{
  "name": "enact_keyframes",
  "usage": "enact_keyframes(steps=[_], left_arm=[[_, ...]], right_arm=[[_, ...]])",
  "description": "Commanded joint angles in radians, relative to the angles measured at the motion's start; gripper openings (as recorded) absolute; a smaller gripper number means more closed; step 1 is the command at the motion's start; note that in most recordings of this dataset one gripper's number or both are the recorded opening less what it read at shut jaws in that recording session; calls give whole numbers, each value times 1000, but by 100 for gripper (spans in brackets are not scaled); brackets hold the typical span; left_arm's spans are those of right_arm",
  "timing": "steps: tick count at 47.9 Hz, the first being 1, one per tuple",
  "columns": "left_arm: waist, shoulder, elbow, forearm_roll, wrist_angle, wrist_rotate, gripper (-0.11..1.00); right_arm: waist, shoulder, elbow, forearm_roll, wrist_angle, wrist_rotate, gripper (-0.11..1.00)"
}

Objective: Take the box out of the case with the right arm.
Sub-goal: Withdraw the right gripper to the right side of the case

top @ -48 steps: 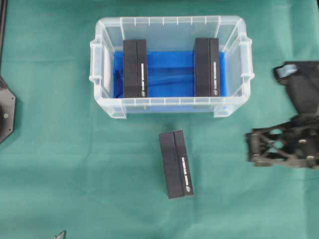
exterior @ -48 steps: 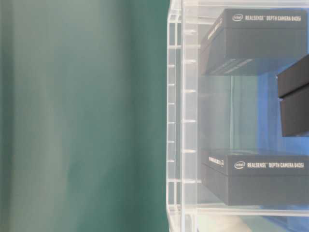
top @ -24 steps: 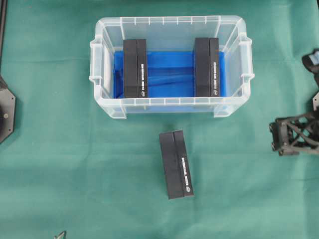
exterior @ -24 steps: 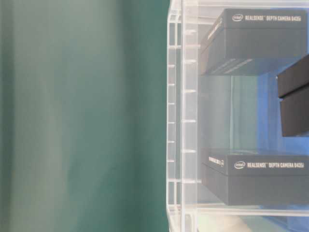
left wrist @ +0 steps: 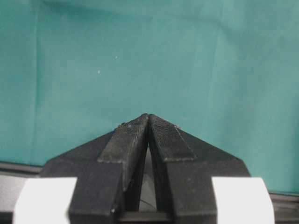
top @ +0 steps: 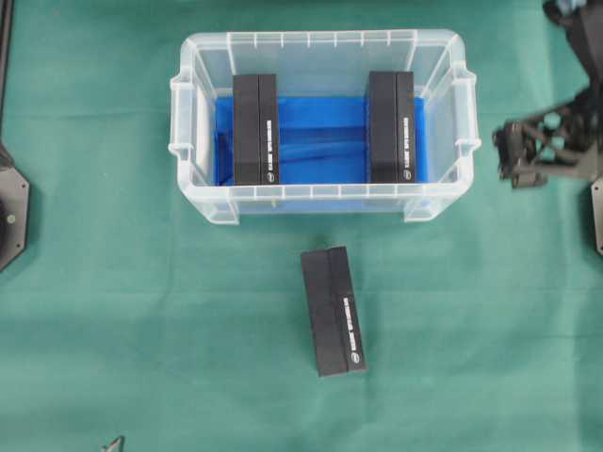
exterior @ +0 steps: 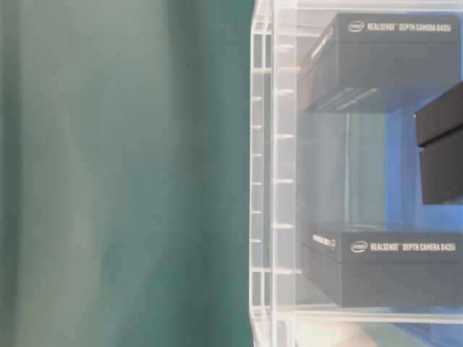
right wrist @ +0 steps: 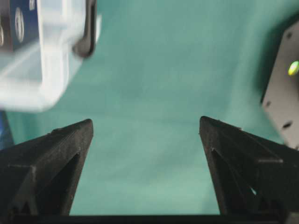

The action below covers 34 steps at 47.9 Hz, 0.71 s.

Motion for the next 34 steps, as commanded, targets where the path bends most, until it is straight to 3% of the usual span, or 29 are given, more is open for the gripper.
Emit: enact_keyframes(steps=[1, 6, 16, 34], left_arm=[[3, 3, -17, 3, -3, 2, 2], [3, 3, -17, 3, -3, 2, 2], [3, 6, -17, 3, -3, 2, 2], [3, 9, -17, 3, -3, 0, 2]], right_arm=[[-67, -15, -8, -3, -5, -43, 88], [-127, -15, -8, -3, -5, -104, 88], [-183, -17, -8, -3, -5, -163, 88], [-190, -15, 2, -3, -5, -169, 88]])
